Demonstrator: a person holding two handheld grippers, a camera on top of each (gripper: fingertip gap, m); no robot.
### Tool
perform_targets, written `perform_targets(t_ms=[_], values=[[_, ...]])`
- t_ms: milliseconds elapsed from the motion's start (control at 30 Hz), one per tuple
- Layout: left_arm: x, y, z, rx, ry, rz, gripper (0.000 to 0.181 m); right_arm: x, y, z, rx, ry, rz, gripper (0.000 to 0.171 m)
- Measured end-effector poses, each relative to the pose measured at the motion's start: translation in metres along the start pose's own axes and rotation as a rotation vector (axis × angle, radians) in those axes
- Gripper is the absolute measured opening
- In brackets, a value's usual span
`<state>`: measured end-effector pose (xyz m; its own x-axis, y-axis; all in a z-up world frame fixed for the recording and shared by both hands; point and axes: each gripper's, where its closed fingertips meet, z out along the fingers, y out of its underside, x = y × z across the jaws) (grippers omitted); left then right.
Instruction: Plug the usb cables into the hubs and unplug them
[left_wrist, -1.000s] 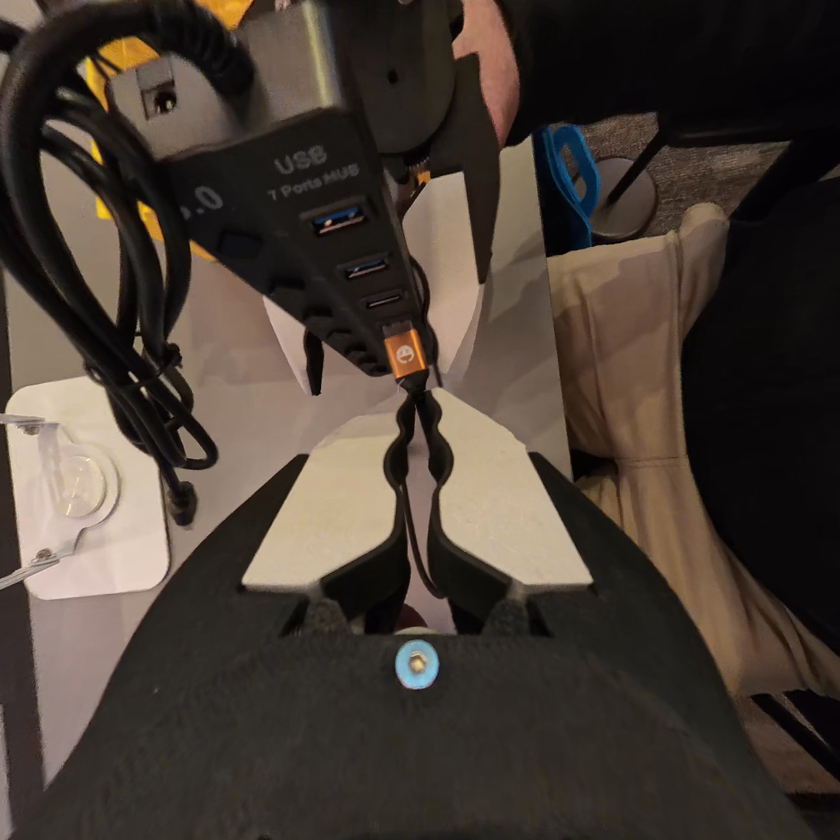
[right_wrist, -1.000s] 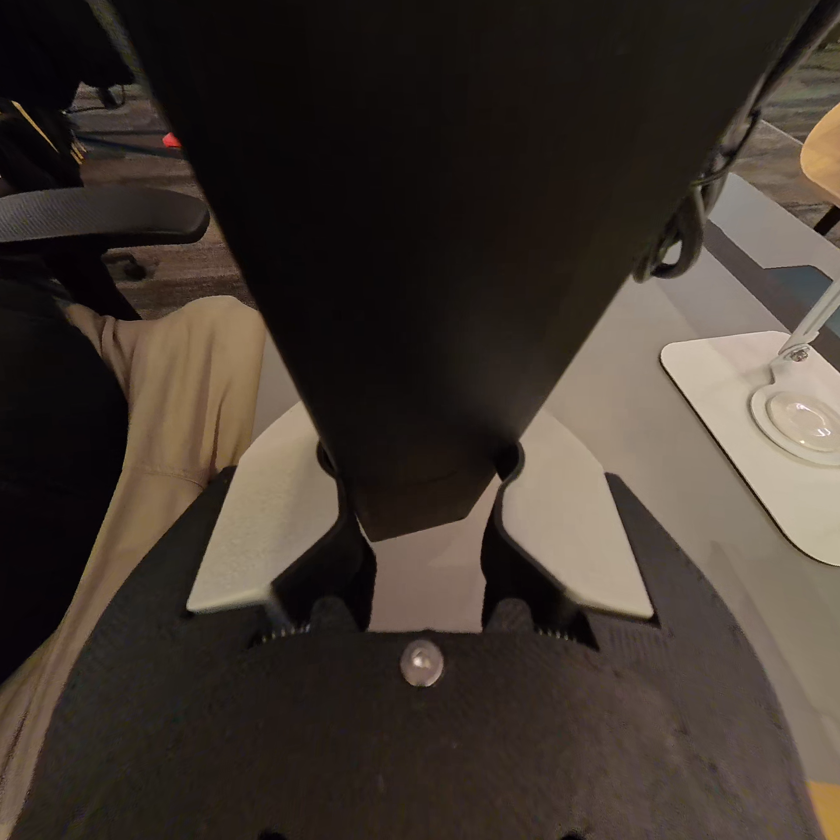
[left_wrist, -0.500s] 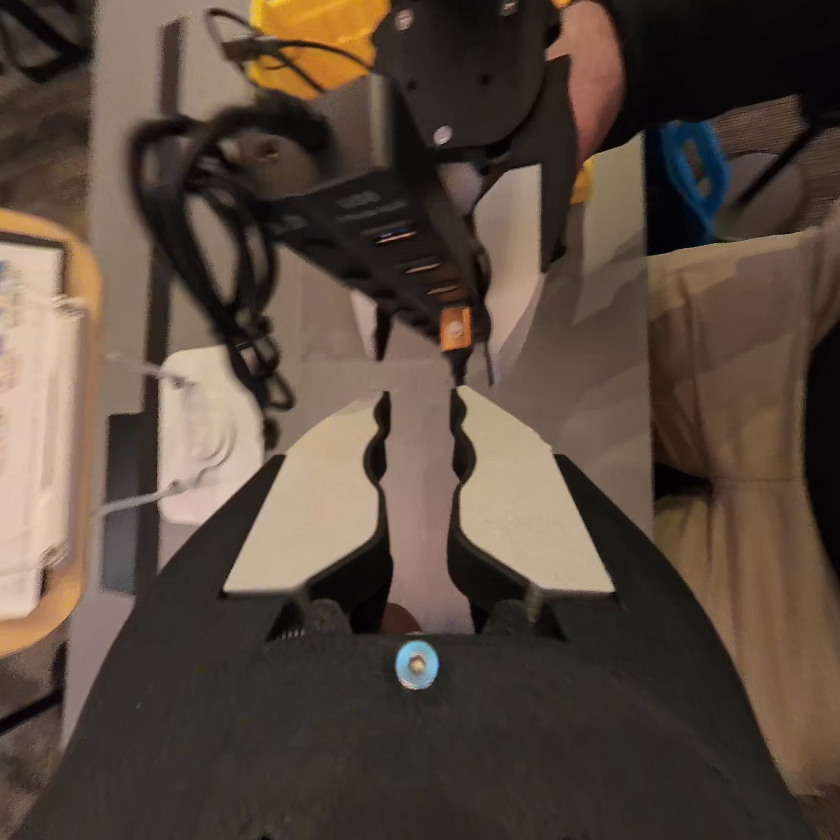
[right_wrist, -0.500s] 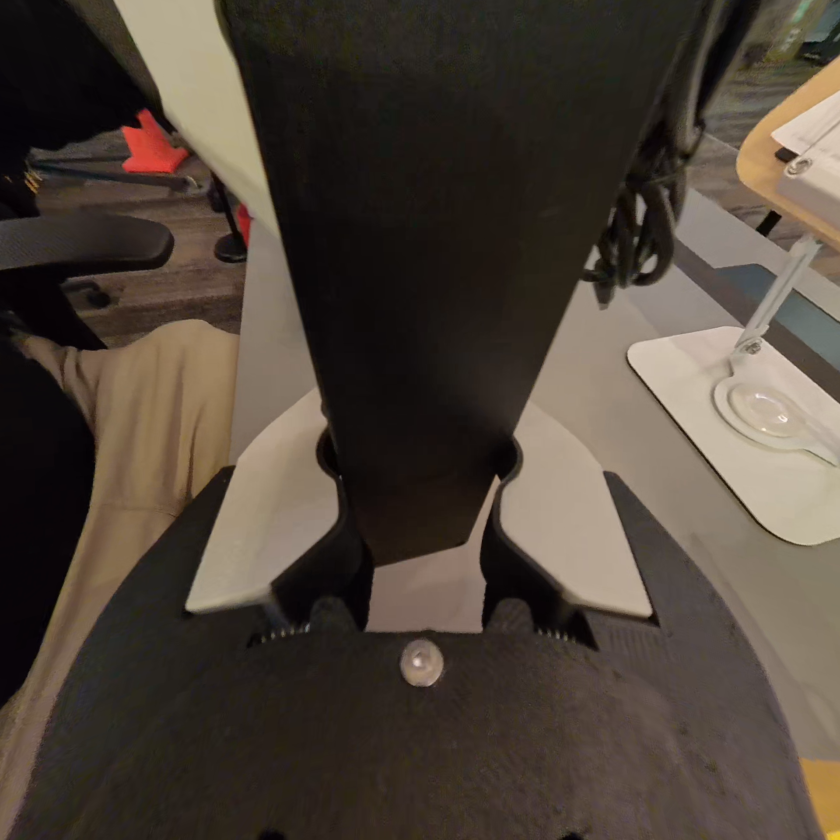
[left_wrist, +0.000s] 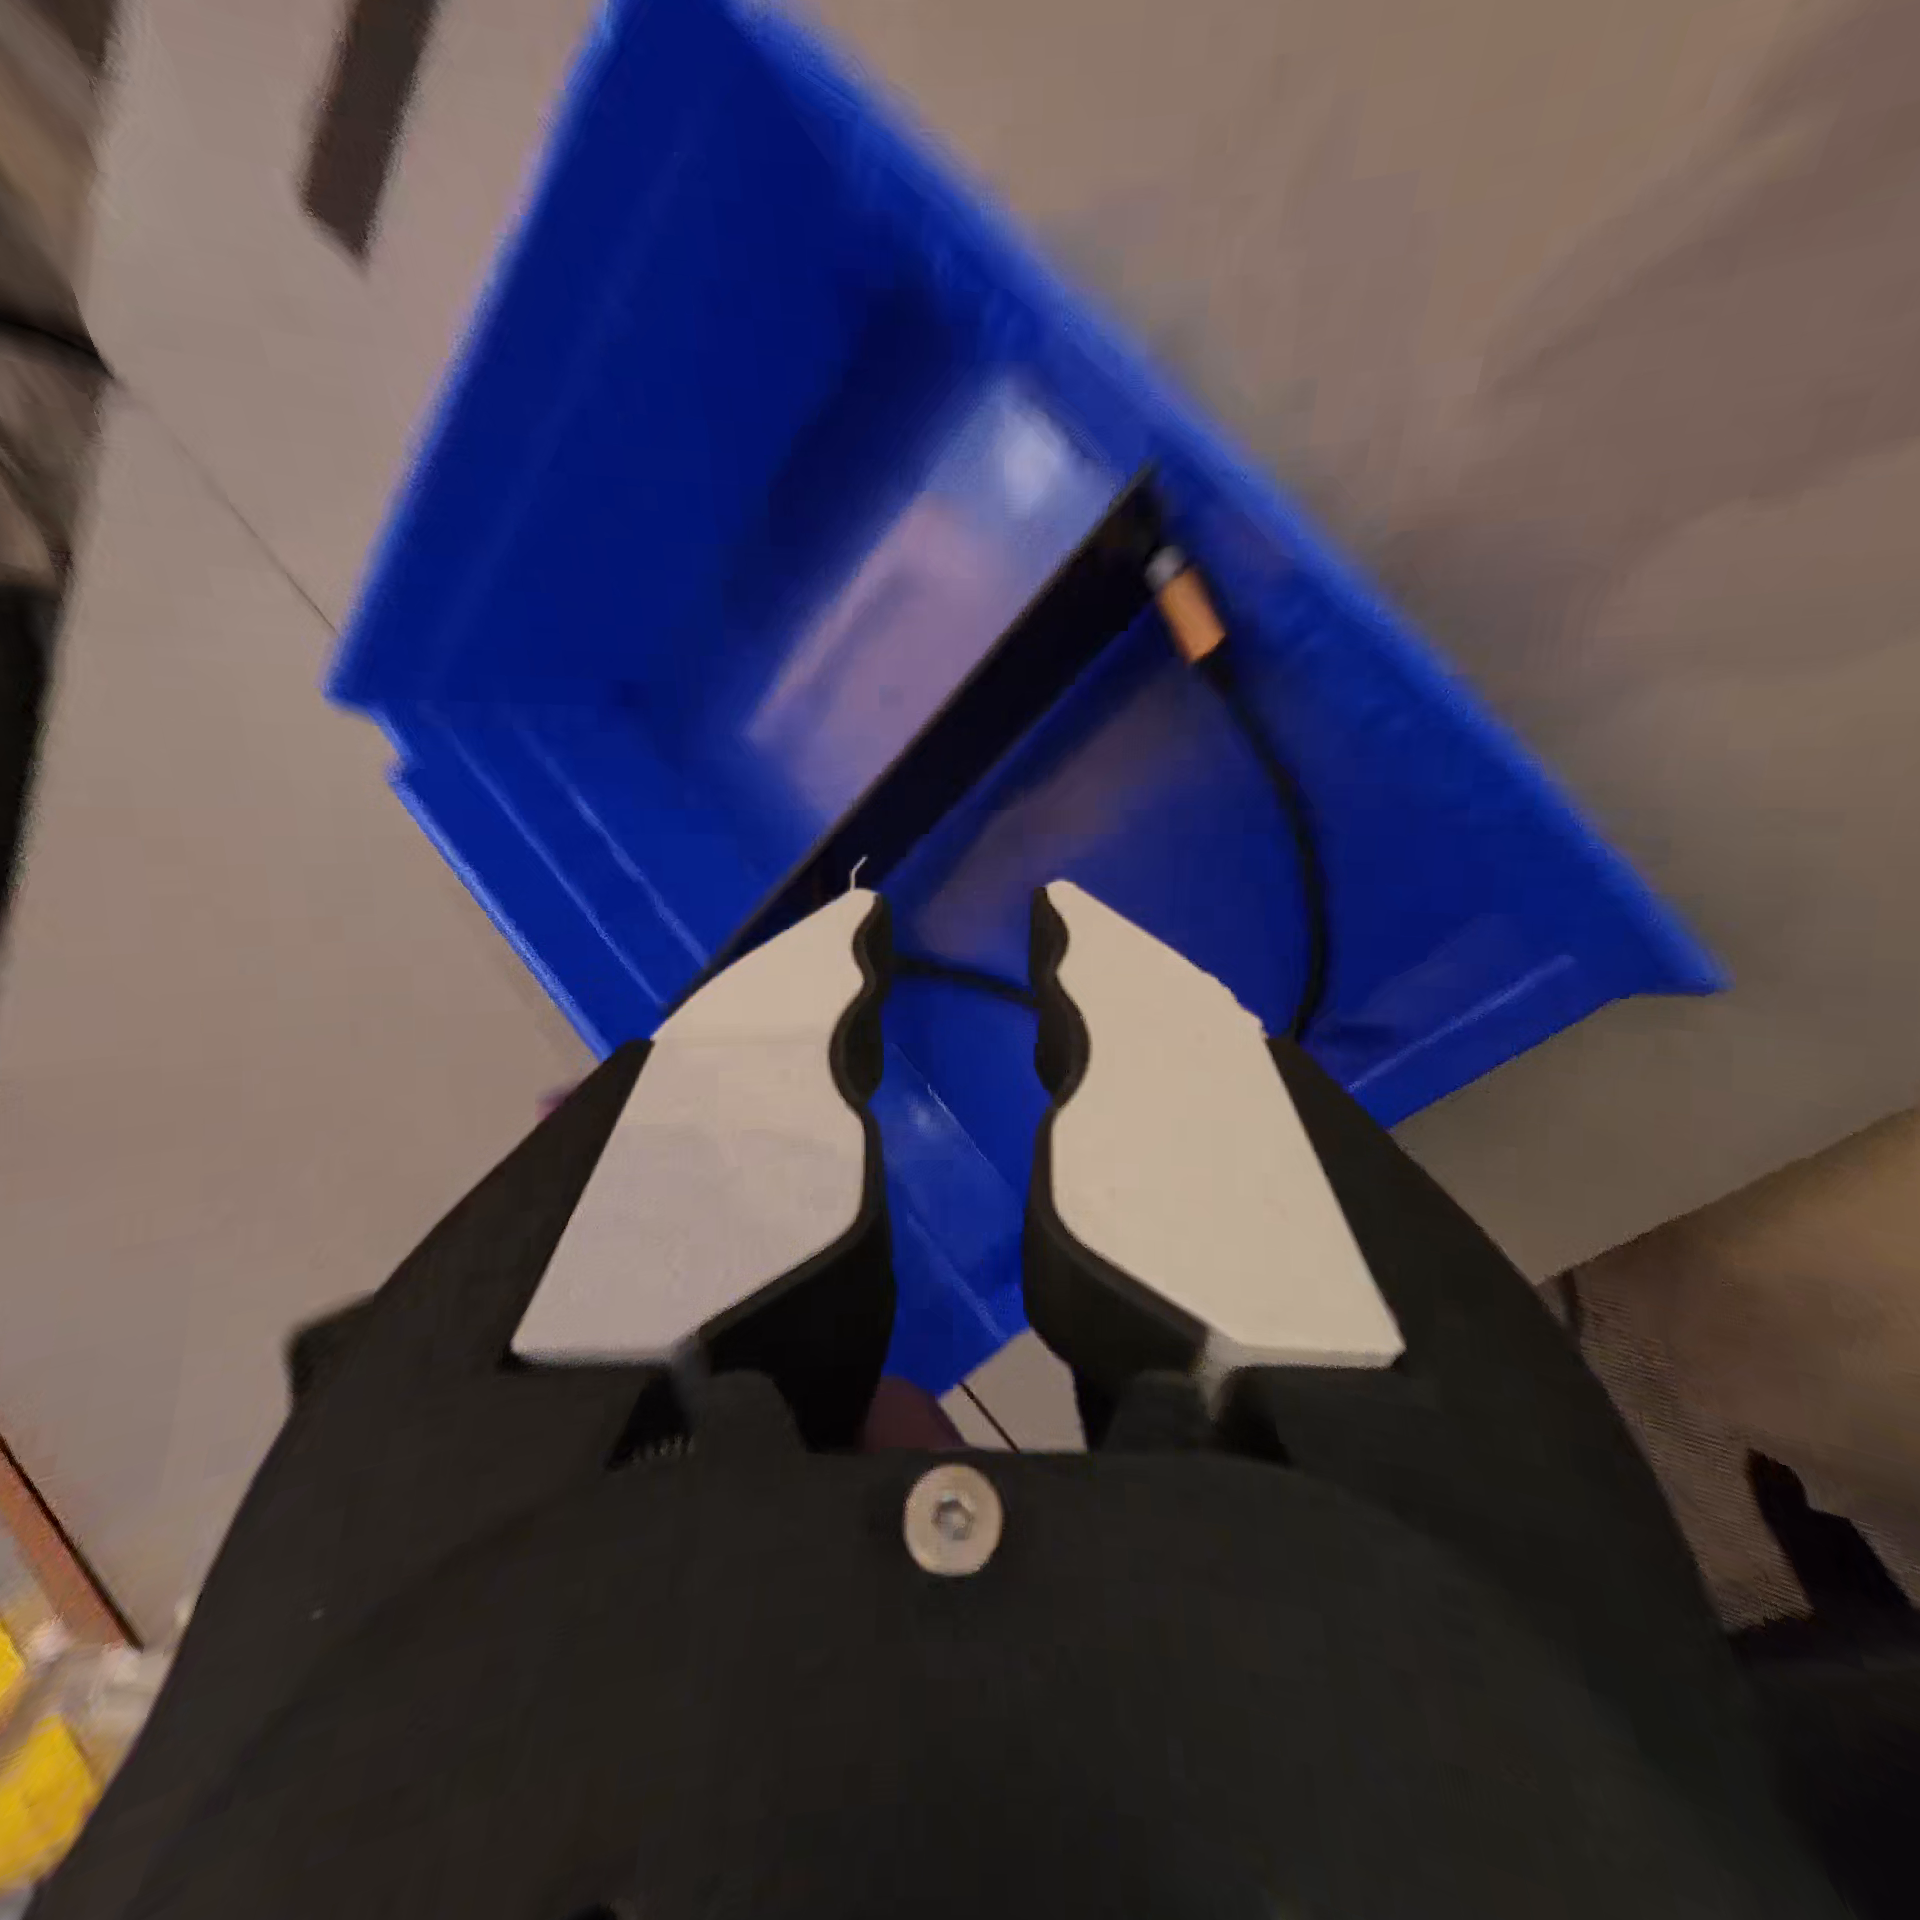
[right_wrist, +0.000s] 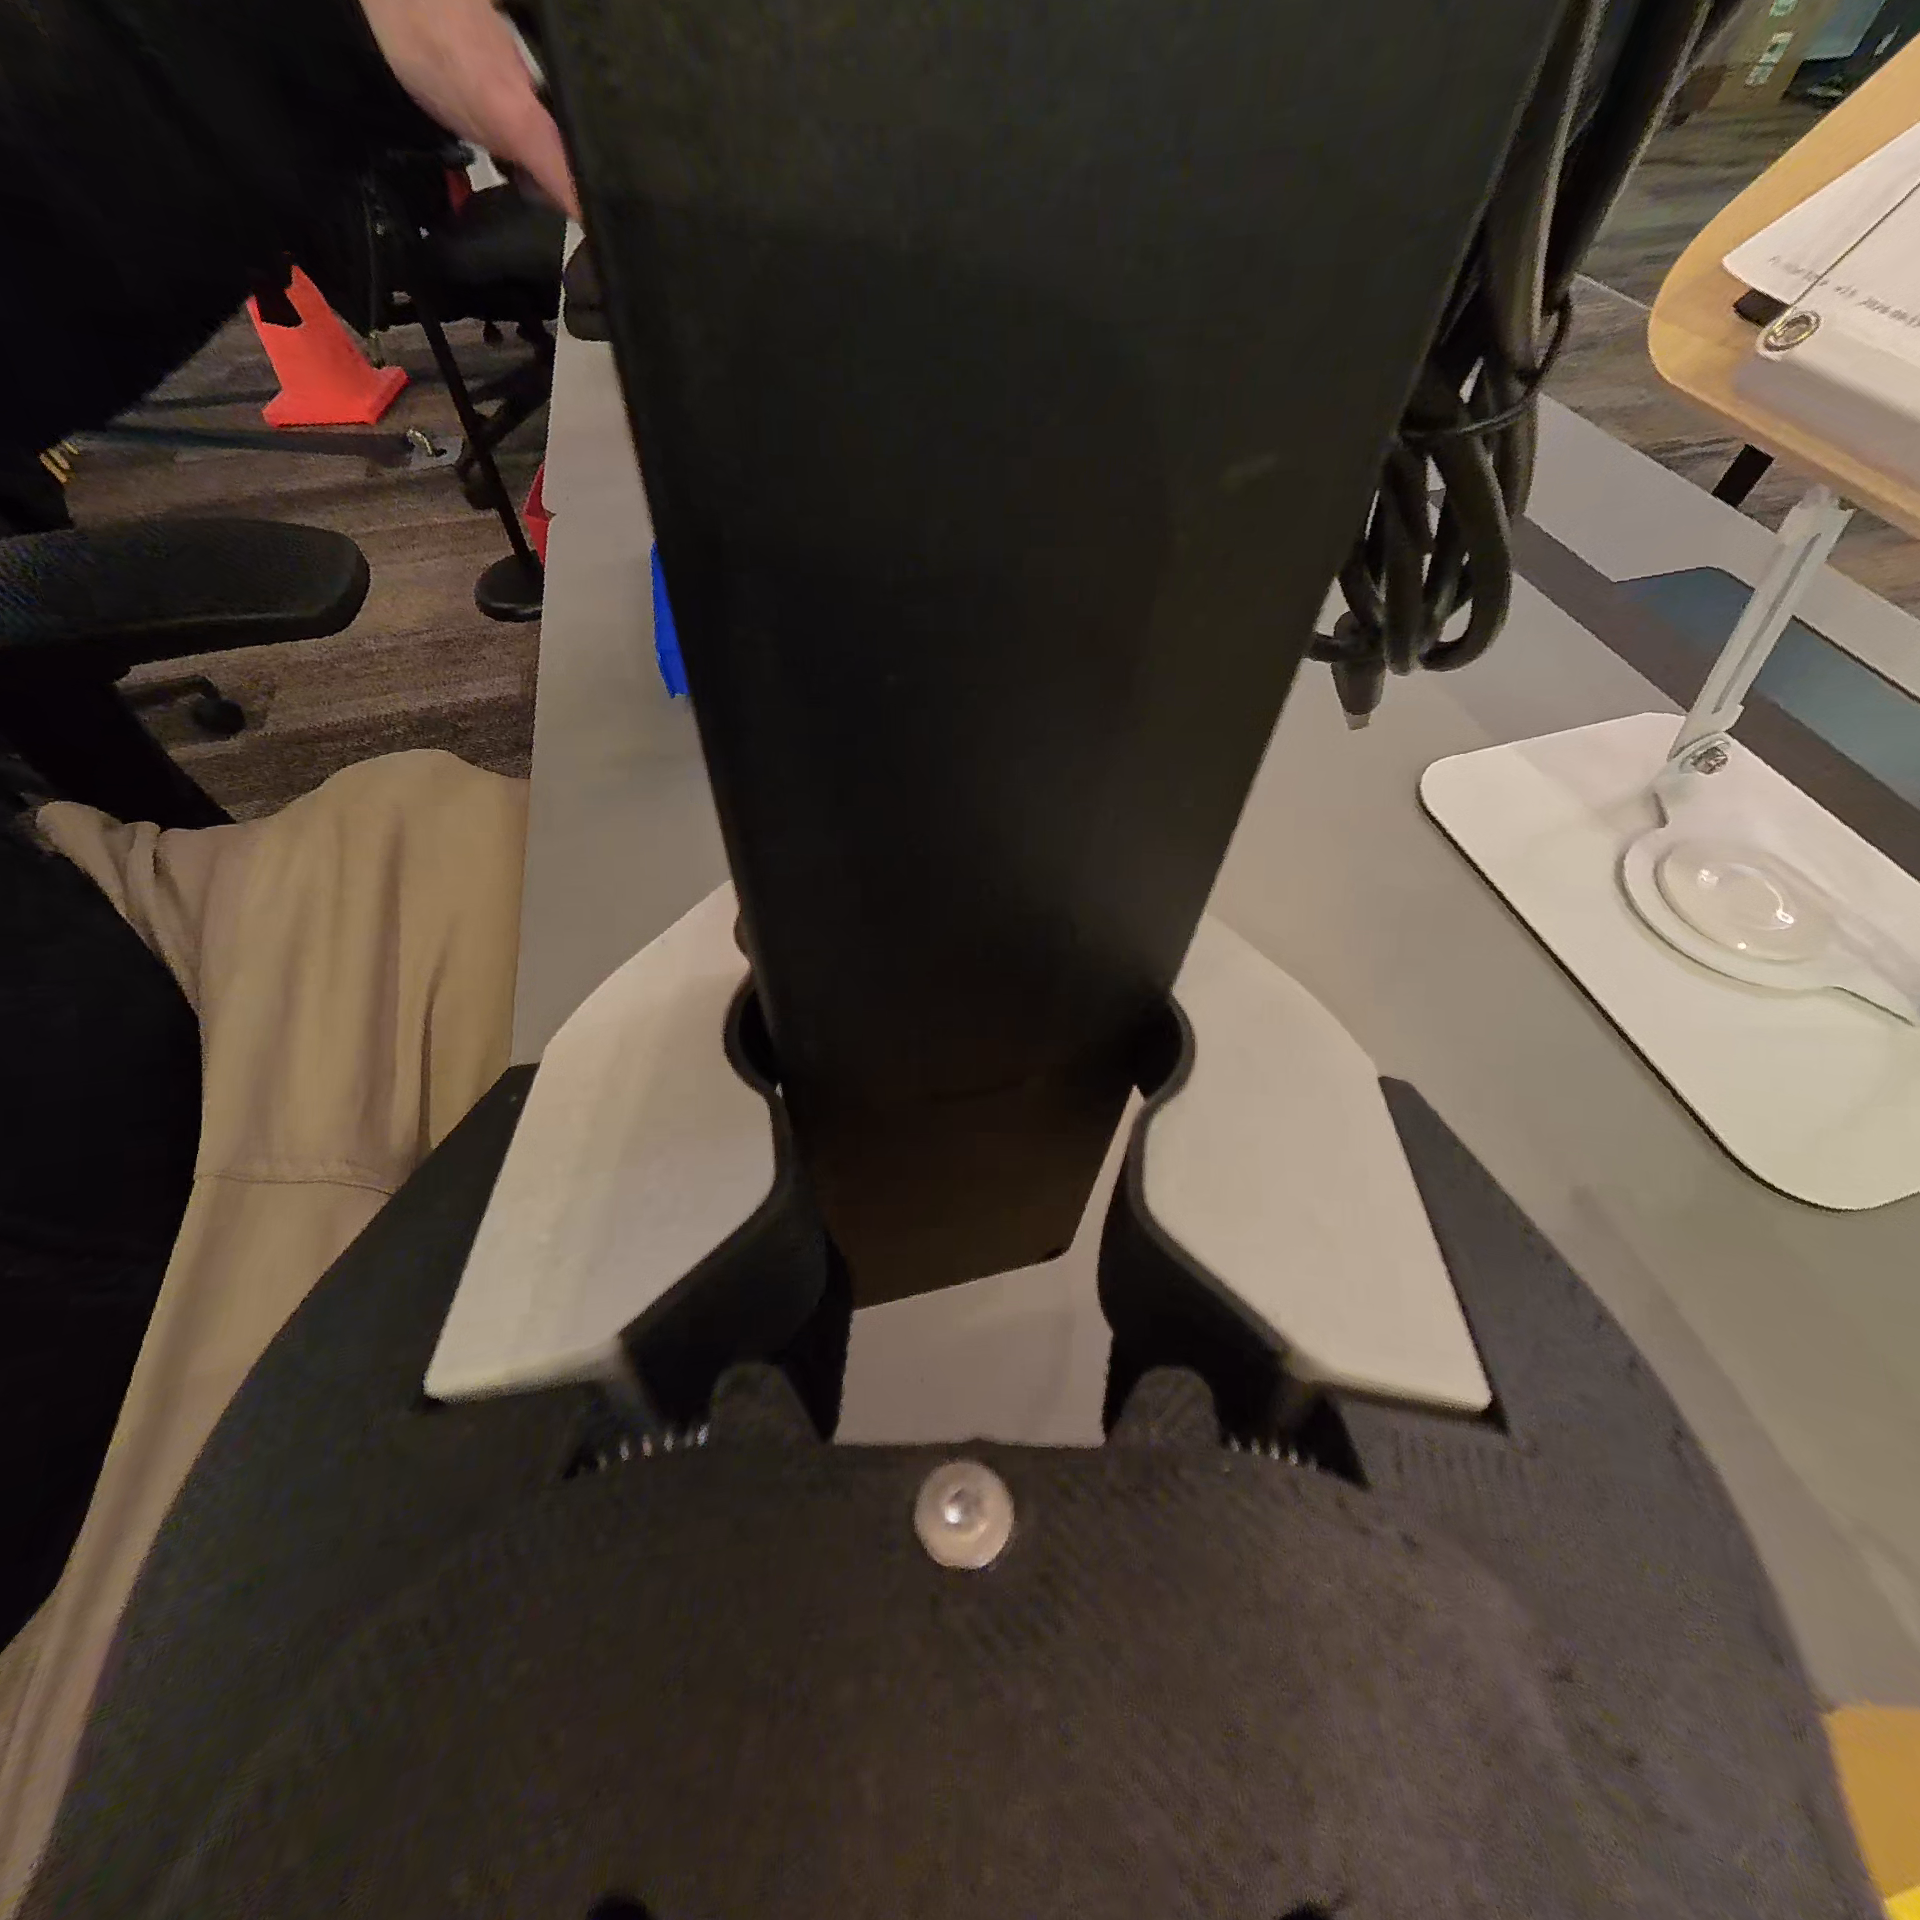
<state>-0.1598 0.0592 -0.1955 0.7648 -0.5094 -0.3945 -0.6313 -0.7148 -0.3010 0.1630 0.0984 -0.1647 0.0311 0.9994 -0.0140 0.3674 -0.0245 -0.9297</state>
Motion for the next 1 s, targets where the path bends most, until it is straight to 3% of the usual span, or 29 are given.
perform_targets(t_ms=[167, 400, 500, 767, 1000], values=[[0.001, 0.054, 0.054, -0.161, 0.044, -0.276, 0.031, -0.005, -0.001, 0.004, -0.007, -0.008, -0.009, 0.066], [0.002, 0.095, 0.106, -0.336, 0.019, -0.435, 0.038, -0.007, -0.003, 0.003, -0.001, -0.015, -0.020, 0.066], [0.000, 0.092, 0.112, -0.298, 0.026, -0.503, 0.018, -0.006, -0.004, 0.001, 0.008, -0.013, -0.017, 0.066], [-0.010, 0.088, 0.116, -0.158, 0.012, -0.517, 0.006, -0.006, -0.006, -0.001, 0.019, -0.016, -0.020, 0.066], [-0.015, 0.053, 0.069, 0.033, -0.063, -0.365, 0.004, -0.007, -0.006, 0.000, 0.018, -0.019, -0.020, 0.066]])
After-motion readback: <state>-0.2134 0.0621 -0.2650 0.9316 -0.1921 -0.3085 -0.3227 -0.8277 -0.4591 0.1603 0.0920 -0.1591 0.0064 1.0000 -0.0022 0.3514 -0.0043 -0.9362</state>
